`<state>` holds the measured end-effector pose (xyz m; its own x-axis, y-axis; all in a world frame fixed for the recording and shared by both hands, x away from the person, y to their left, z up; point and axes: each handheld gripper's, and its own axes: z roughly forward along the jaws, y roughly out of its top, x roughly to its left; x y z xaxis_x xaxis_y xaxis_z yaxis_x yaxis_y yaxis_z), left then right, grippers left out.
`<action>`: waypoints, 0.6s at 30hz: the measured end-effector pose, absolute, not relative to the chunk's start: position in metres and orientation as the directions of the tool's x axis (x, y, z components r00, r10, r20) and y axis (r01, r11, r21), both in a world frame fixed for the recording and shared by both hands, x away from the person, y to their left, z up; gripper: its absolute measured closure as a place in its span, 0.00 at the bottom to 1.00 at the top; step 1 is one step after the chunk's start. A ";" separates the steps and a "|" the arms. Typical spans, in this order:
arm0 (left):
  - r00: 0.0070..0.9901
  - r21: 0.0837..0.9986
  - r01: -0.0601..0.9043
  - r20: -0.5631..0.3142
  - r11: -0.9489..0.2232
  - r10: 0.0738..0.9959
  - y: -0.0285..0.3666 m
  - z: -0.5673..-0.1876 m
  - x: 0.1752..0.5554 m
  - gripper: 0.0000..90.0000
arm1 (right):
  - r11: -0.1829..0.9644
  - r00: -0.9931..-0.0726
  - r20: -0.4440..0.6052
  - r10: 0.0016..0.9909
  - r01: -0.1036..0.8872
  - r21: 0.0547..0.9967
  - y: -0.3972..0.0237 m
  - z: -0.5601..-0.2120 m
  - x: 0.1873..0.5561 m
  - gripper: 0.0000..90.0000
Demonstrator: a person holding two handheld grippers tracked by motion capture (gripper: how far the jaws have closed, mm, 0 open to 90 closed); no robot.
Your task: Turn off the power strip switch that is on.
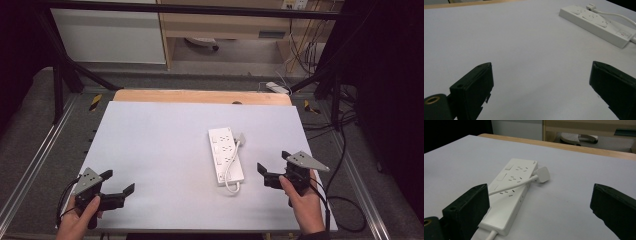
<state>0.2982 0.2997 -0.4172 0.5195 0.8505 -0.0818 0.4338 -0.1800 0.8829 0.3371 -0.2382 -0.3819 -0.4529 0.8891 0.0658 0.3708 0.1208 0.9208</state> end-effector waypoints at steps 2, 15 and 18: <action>0.520 0.883 0.432 -0.079 -0.182 0.850 0.300 -0.417 0.298 0.06 | 0.123 -0.451 0.062 0.890 0.369 0.921 -0.238 -0.380 0.338 0.03; 0.521 0.882 0.436 -0.083 -0.181 0.849 0.299 -0.418 0.298 0.06 | 0.091 -0.436 0.099 0.894 0.394 0.915 -0.233 -0.358 0.352 0.04; 0.518 0.881 0.438 -0.086 -0.178 0.851 0.300 -0.418 0.299 0.06 | 0.093 -0.437 0.096 0.895 0.391 0.916 -0.231 -0.353 0.356 0.05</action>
<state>0.2986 0.2996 -0.4177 0.5183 0.8509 -0.0858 0.4376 -0.1777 0.8814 0.3559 -0.2305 -0.3533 -0.4366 0.8946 0.0956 0.3907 0.0928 0.9158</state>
